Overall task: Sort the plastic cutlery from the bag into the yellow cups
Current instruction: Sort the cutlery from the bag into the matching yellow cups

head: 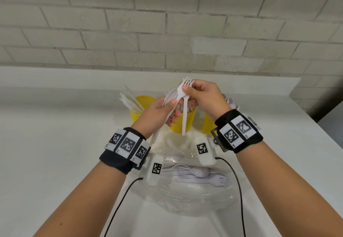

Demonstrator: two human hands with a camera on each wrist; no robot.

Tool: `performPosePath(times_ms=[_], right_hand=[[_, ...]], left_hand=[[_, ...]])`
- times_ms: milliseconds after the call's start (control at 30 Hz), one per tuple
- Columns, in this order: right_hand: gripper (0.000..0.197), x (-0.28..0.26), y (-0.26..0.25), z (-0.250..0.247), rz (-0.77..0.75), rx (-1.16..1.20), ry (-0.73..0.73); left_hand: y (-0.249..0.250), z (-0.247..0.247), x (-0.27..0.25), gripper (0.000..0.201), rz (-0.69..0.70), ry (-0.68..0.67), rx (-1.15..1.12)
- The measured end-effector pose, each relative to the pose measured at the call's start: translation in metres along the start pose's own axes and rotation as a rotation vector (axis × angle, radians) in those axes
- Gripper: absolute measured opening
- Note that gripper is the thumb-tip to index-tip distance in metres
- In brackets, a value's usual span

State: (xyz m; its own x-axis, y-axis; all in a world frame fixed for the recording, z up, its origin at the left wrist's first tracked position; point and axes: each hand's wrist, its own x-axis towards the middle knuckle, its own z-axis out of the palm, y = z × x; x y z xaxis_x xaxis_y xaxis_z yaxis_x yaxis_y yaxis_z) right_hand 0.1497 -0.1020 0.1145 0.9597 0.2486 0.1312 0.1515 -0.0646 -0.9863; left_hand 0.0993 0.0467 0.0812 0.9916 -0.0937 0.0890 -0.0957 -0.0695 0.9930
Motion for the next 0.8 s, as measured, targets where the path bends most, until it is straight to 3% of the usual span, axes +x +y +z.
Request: performPosePath(times_ms=[167,233,400,500,600,700,800], right_hand=[[0.02,0.02,-0.027,-0.02,-0.144,0.161,0.238],[0.022,0.027,-0.034,-0.024,-0.234,0.187,0.289],[0.027,0.043,-0.019,-0.008,-0.345,0.01,0.294],[0.024,0.044,0.003,0.005,-0.261,-0.228,0.181],[0.022,0.037,0.022,0.013,-0.198,-0.399,0.108],[0.024,0.033,0.031,0.015,-0.212,-0.543,0.093],[0.027,0.035,0.034,0.015,-0.221,-0.777,0.037]], left_hand=[[-0.01,-0.02,0.005,0.026,0.012,0.318,0.014],[-0.011,-0.028,0.005,0.026,0.006,0.383,-0.008],[-0.006,-0.032,0.001,0.016,-0.029,0.34,-0.141],[-0.001,-0.032,0.003,0.01,-0.098,0.306,-0.263],[0.002,-0.035,0.004,0.03,-0.127,0.295,-0.381],[0.002,-0.035,0.001,0.017,-0.092,0.296,-0.312],[0.001,-0.035,-0.002,0.018,-0.047,0.291,-0.146]])
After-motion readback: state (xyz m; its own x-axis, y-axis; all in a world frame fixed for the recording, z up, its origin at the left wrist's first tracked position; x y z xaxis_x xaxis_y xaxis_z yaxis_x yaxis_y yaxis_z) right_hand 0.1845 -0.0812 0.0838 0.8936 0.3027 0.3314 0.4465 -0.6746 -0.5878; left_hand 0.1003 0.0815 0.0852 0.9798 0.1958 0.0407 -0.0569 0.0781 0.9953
